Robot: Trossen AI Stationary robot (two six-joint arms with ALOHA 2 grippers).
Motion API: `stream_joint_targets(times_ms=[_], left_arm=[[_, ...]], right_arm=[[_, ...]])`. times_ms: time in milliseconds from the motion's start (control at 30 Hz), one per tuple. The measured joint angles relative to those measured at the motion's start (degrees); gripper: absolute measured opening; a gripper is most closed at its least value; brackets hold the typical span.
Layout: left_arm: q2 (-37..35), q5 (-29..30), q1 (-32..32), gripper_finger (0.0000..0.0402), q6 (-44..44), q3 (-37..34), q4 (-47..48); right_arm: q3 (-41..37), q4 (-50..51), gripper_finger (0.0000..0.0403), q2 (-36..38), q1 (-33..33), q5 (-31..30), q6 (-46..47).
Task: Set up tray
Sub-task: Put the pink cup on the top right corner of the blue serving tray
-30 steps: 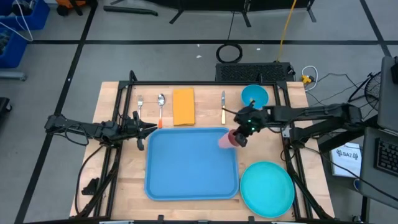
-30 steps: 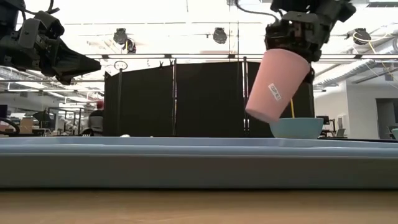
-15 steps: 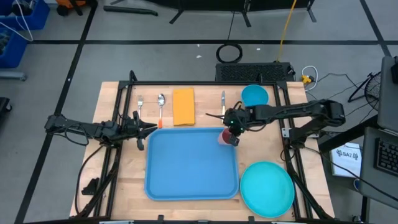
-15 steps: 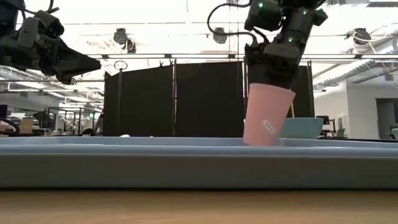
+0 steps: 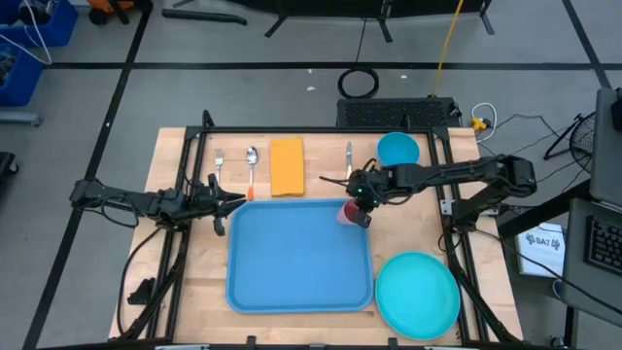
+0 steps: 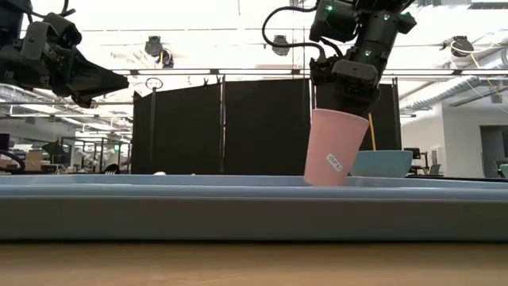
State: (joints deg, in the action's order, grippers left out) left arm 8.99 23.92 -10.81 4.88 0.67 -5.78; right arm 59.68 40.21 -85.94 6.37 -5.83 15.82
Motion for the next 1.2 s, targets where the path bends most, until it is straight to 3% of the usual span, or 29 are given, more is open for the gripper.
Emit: stream_joint_targets(times_ms=[267, 1200], left_arm=[[0.0, 0.0, 0.0, 0.0067, -0.06, 0.0, -0.02], [-0.02, -0.44, 0.0, 0.0067, 0.08, 0.0, 0.04]], right_arm=[[2.82, 4.58, 0.0, 0.13, -0.2, -0.51, -0.06], [3.32, 1.0, 0.0008, -1.57, -0.48, 3.69, 1.25]])
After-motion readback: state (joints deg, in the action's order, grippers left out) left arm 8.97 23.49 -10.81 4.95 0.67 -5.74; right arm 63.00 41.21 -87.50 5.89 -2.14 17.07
